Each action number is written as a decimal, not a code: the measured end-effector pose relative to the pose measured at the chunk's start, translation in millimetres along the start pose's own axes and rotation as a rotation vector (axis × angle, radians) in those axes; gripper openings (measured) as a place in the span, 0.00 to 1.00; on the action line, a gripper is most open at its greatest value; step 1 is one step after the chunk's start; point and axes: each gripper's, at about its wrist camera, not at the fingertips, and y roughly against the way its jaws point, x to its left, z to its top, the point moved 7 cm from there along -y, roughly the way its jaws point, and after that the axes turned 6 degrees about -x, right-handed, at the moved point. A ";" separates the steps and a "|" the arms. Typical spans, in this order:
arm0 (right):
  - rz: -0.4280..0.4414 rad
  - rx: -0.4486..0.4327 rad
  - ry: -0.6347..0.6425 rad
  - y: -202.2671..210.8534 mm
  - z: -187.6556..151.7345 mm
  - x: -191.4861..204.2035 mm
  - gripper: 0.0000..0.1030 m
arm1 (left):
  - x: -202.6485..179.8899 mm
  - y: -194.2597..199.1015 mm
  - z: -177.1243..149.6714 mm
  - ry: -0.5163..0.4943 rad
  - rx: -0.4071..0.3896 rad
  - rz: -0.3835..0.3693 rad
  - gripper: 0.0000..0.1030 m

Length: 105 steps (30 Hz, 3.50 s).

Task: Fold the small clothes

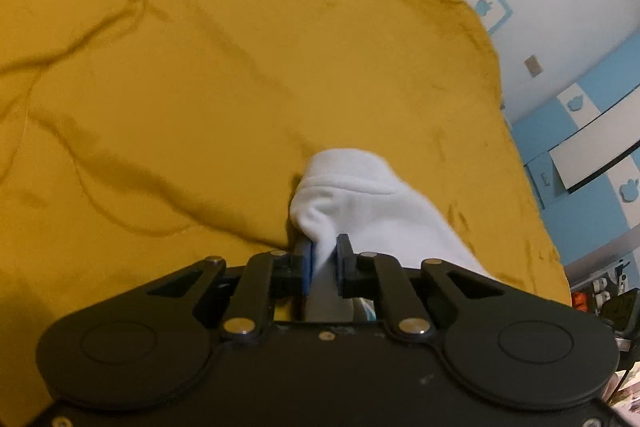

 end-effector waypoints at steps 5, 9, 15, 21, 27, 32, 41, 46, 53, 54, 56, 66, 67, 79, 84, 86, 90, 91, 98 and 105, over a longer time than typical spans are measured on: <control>0.011 -0.007 -0.018 17.0 3.2 6.2 0.21 | -15.7 26.3 7.6 -0.028 -0.027 0.009 0.15; 0.011 -0.032 0.079 53.9 3.7 30.1 0.21 | -32.9 72.9 -1.9 -0.091 -0.039 -0.001 0.19; 0.034 -0.040 0.191 123.5 -29.4 60.8 0.25 | -58.6 142.3 -62.6 -0.185 -0.029 0.006 0.50; 0.012 -0.019 0.230 171.0 -83.4 58.5 0.40 | -64.6 196.9 -133.3 -0.210 -0.016 -0.007 0.53; -0.034 -0.012 0.230 189.8 -114.8 48.1 0.41 | -47.0 199.2 -165.6 -0.145 0.042 0.035 0.51; -0.049 -0.011 0.218 198.6 -128.2 45.4 0.41 | -44.7 196.9 -179.4 -0.143 0.076 0.011 0.24; -0.063 0.024 0.228 190.1 -141.5 43.8 0.08 | -37.8 196.6 -181.9 -0.139 0.074 0.019 0.06; -0.056 -0.061 0.218 212.1 -128.5 46.4 0.05 | -41.7 204.4 -174.9 -0.159 0.077 0.030 0.06; -0.082 0.041 0.145 182.9 -152.2 14.5 0.05 | -21.1 182.2 -191.4 -0.115 0.160 0.067 0.07; -0.076 0.035 0.126 182.9 -153.2 11.8 0.05 | -21.6 183.7 -190.4 -0.116 0.160 0.061 0.07; -0.074 0.024 0.110 185.9 -151.3 10.7 0.09 | -27.4 189.1 -187.6 -0.136 0.154 0.049 0.08; -0.046 -0.126 0.219 218.2 -119.9 62.9 0.22 | -73.6 230.6 -155.1 -0.222 -0.009 0.046 0.43; -0.040 -0.123 0.237 215.9 -118.9 70.5 0.22 | -77.0 228.2 -152.8 -0.231 -0.022 0.049 0.48; -0.161 -0.023 0.232 169.0 -140.4 52.9 0.19 | -60.9 174.5 -177.9 -0.191 0.053 0.104 0.50; -0.159 -0.020 0.192 166.1 -144.6 43.0 0.17 | -61.6 170.6 -180.5 -0.195 0.066 0.111 0.55; -0.166 -0.021 0.197 166.6 -144.3 44.8 0.19 | -66.9 171.6 -177.2 -0.202 0.072 0.102 0.72; -0.157 -0.036 0.190 173.5 -139.7 55.9 0.38 | -82.8 183.7 -169.8 -0.244 0.033 0.158 0.89; -0.154 -0.047 0.188 176.2 -138.4 59.3 0.50 | -86.0 187.4 -169.6 -0.253 0.025 0.162 0.91; -0.207 -0.163 0.308 208.2 -131.7 96.1 0.85 | -108.2 233.4 -168.3 -0.285 -0.099 0.225 1.00; -0.227 -0.207 0.379 240.6 -139.0 125.4 1.00 | -117.0 273.4 -181.6 -0.311 -0.155 0.278 1.00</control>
